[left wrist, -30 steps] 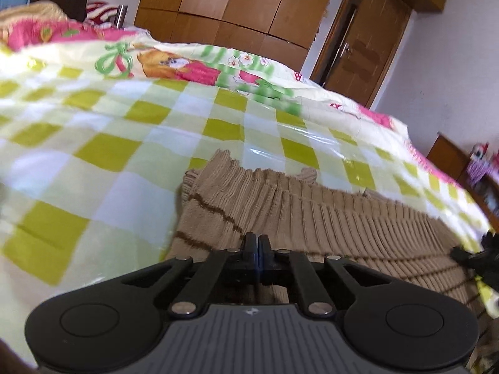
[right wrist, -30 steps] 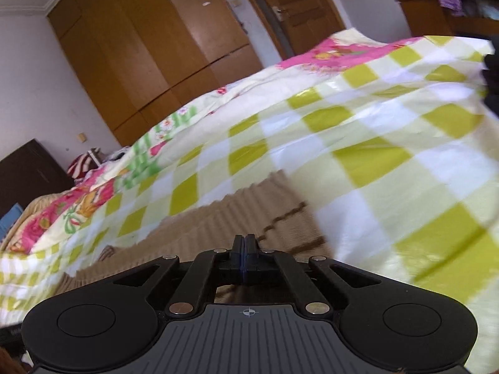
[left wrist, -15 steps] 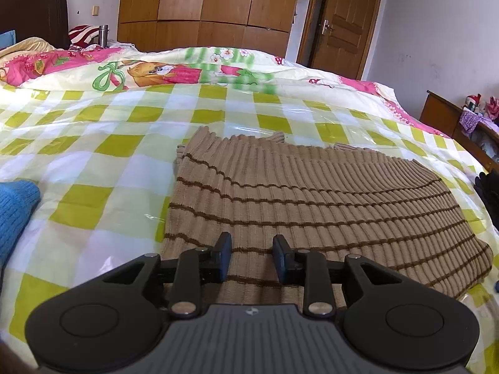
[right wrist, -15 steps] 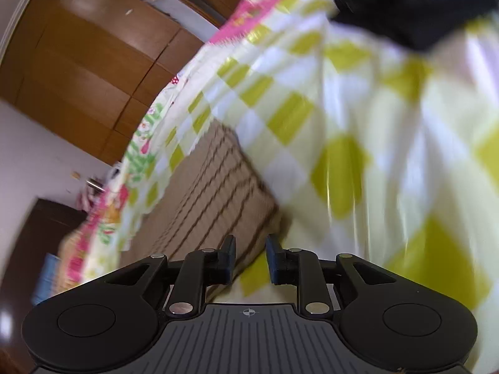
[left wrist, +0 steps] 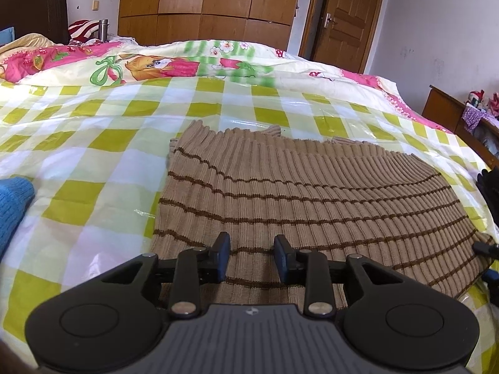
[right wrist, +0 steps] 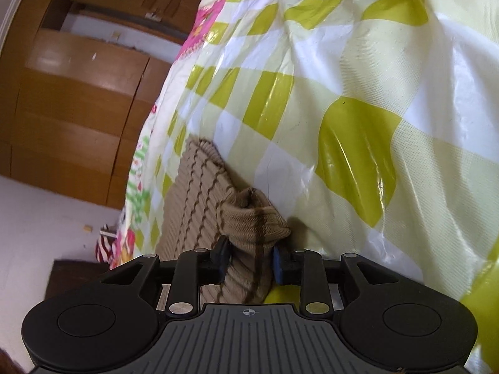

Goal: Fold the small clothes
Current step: 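Grasp the folded end of the sweater with the right tool and lift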

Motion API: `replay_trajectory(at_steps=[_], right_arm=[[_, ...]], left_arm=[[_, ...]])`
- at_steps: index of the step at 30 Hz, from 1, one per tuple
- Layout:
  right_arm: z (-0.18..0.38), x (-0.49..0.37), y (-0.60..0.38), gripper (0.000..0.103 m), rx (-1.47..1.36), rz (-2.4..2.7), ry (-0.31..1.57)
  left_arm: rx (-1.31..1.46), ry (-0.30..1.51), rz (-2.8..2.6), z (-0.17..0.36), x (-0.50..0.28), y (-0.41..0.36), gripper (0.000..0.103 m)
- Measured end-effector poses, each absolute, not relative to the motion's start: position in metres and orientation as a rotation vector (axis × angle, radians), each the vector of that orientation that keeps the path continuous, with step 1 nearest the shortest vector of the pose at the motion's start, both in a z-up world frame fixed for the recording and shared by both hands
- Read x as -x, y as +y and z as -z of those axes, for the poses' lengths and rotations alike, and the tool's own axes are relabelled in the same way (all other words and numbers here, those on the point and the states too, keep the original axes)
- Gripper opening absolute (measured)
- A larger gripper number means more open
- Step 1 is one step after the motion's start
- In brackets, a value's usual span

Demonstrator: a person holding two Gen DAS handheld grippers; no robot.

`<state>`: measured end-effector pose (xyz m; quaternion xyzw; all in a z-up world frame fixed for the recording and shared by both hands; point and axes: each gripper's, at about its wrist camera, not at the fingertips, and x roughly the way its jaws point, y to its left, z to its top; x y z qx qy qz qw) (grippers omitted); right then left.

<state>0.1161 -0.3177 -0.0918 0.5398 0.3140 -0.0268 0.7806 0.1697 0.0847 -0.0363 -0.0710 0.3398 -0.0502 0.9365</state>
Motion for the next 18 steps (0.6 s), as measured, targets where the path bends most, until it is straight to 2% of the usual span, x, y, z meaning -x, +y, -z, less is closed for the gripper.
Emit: replay_trajectory(at_steps=[4,11,12,13,14,18], right_arm=[[0.093,-0.111,-0.326,0.028,-1.198,0.086,0.626],[0.093,-0.13,-0.311,0.03,-1.18,-0.009,0.643],[0.093,-0.132,-0.312,0.026,-1.178,-0.007,0.644],[0.093,-0.133,-0.316,0.016,-1.197,-0.007,0.636],[0.093,-0.132,-0.322,0.012,-1.225,-0.013,0.627],[0.086,-0.117,-0.344,0.007,-1.234,-0.014,0.61]], left_arm=[[0.143,0.696,0.102,0.035,-0.17,0.084,0.045],[0.136,0.673,0.122,0.025,-0.172,0.069,0.045],[0.121,0.678,0.125,0.026,-0.174,0.065,0.045],[0.11,0.686,0.129,0.028,-0.175,0.061,0.045],[0.107,0.698,0.135,0.03,-0.176,0.059,0.045],[0.112,0.731,0.151,0.039,-0.171,0.052,0.045]])
